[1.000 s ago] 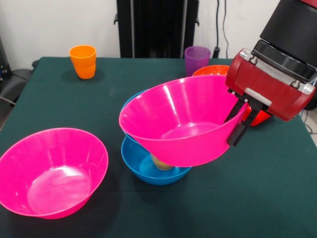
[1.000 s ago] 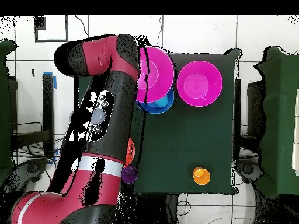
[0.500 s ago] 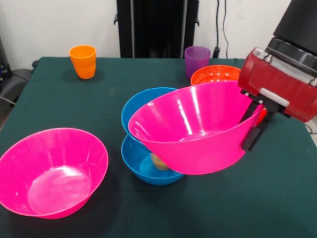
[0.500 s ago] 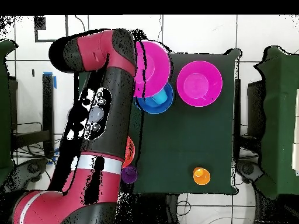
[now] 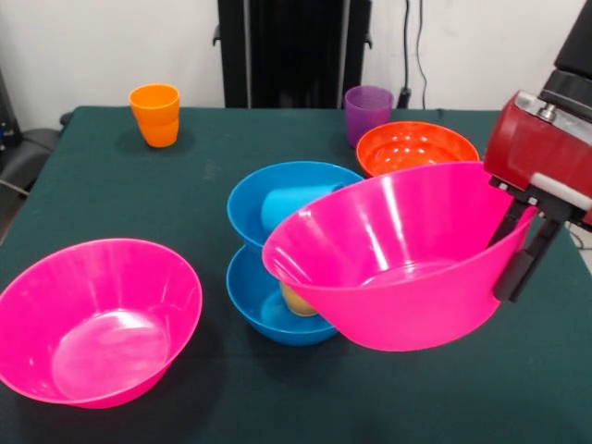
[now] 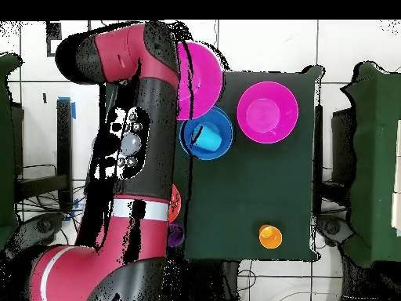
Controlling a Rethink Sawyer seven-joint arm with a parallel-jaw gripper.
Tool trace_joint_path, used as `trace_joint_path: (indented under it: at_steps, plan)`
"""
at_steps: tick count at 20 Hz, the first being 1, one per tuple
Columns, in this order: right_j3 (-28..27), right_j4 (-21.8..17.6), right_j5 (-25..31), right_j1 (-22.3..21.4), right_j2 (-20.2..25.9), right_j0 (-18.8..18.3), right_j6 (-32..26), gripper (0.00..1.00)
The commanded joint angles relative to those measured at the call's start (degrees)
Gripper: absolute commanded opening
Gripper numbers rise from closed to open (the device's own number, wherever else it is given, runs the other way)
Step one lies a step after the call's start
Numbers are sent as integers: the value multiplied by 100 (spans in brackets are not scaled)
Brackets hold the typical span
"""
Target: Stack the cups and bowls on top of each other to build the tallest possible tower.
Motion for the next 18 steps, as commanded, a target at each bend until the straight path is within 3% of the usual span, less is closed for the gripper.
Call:
trace_joint_path:
  at_steps: [1, 13, 18]
  plan:
    - [-618, 56, 1033, 346, 662, -174, -1386, 0]
    - [-604, 20, 1220, 311, 571, -106, -1269, 0]
    - [-884, 21, 1569, 414, 416, -90, -1288, 0]
